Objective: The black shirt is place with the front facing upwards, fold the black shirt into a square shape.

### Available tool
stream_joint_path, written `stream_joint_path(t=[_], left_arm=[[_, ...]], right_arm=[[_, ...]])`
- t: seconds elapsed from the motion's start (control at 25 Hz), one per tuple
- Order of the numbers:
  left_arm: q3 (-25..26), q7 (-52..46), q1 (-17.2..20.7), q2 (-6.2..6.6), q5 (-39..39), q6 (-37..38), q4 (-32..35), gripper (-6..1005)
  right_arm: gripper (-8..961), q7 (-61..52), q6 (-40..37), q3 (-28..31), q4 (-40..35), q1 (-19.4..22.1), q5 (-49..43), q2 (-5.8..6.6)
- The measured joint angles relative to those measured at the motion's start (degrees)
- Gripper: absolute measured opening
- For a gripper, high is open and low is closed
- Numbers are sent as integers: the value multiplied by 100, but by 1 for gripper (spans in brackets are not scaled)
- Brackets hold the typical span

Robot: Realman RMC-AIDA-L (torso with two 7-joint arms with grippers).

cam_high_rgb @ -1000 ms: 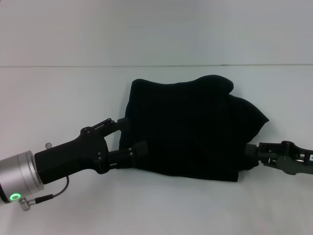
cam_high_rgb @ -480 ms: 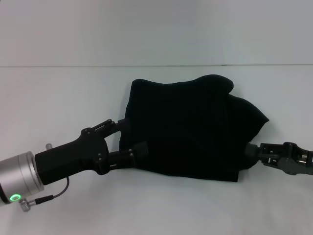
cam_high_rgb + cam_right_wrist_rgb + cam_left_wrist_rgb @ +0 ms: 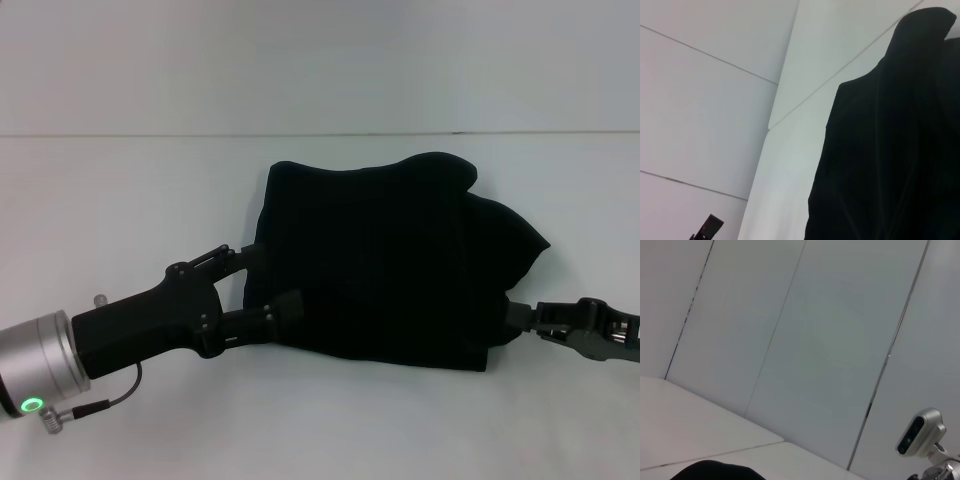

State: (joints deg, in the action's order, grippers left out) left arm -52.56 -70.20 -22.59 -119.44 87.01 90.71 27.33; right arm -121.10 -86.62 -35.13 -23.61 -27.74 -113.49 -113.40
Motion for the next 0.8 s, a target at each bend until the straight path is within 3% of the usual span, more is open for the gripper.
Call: stream_joint_path(t=[0.24, 0.8], left_arm=[[0, -2, 8, 0, 2, -12, 0, 937], [0, -3, 9, -1, -18, -50, -16, 937]], right_arm=[[125, 437, -249, 20, -23, 16, 20, -9], [137, 1744, -579, 248, 5, 331, 12, -11]])
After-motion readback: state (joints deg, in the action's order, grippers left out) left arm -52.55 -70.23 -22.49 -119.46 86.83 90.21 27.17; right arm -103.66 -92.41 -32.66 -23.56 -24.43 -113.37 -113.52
